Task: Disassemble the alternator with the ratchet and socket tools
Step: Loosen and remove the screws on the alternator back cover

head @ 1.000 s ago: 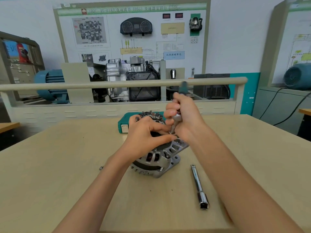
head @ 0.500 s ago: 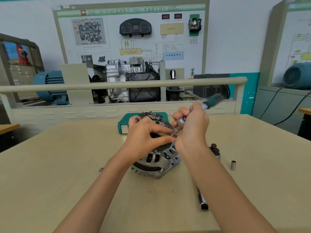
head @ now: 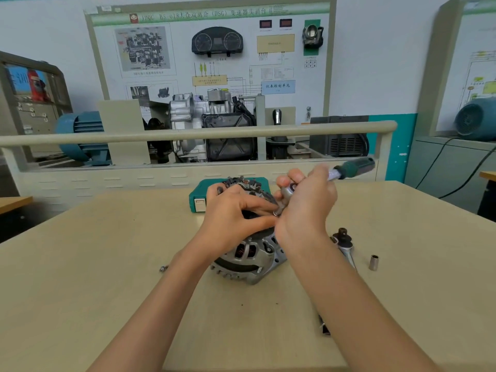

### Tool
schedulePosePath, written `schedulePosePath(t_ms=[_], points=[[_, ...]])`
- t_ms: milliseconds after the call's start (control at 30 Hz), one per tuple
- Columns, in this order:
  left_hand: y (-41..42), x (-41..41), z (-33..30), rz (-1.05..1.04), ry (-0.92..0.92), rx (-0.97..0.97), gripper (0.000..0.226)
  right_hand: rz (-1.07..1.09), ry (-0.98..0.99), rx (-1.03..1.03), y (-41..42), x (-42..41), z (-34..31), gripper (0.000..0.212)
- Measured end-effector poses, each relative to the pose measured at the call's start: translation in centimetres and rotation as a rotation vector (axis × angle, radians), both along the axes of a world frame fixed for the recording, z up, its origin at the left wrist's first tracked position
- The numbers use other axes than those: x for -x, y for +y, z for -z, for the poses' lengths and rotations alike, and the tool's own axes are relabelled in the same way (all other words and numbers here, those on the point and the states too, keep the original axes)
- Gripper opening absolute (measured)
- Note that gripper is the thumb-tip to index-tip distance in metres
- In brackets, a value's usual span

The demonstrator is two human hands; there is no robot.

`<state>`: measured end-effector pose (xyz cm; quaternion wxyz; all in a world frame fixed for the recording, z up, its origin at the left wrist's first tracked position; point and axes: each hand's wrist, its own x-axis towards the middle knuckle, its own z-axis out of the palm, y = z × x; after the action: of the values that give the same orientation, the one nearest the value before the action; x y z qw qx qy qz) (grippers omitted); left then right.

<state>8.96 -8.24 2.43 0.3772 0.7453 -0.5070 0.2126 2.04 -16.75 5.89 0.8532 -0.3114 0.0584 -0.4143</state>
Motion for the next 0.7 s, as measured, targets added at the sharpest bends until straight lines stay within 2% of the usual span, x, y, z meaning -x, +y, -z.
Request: schedulePosePath(t_ms=[133, 300, 400, 467, 633, 700], points=[[0.0, 0.2, -0.2, -0.001, -0.011, -0.009, 0.010, -0.136, 0.122, 0.121, -0.5, -0.2, -1.0, 0.028], [0.3, 0.1, -0.2, 0.011, -0.028, -0.015, 0.012, -0.717, 0.264, 0.408, -2.3, -0.3, -2.6, 0.036], [0.4, 0.1, -0.2, 0.013, -0.015, -0.013, 0.014, -0.852, 0.269, 0.480, -2.6, -0.2, -2.8, 0.037], [0.2, 0.1, -0.2, 0.003, -0.015, -0.004, 0.021, -0.763, 0.223, 0.405, -2.2, -0.1, -2.5, 0.037], [-0.1, 0.4, -0.2, 0.003, -0.001, 0.003, 0.023, -0.095, -0.030, -0.071, -1.0, 0.1, 0.0, 0.028], [-0.1, 0.4, -0.1, 0.003, -0.001, 0.002, 0.023, -0.063, -0.057, -0.100, -0.9, 0.3, 0.4, 0.027]])
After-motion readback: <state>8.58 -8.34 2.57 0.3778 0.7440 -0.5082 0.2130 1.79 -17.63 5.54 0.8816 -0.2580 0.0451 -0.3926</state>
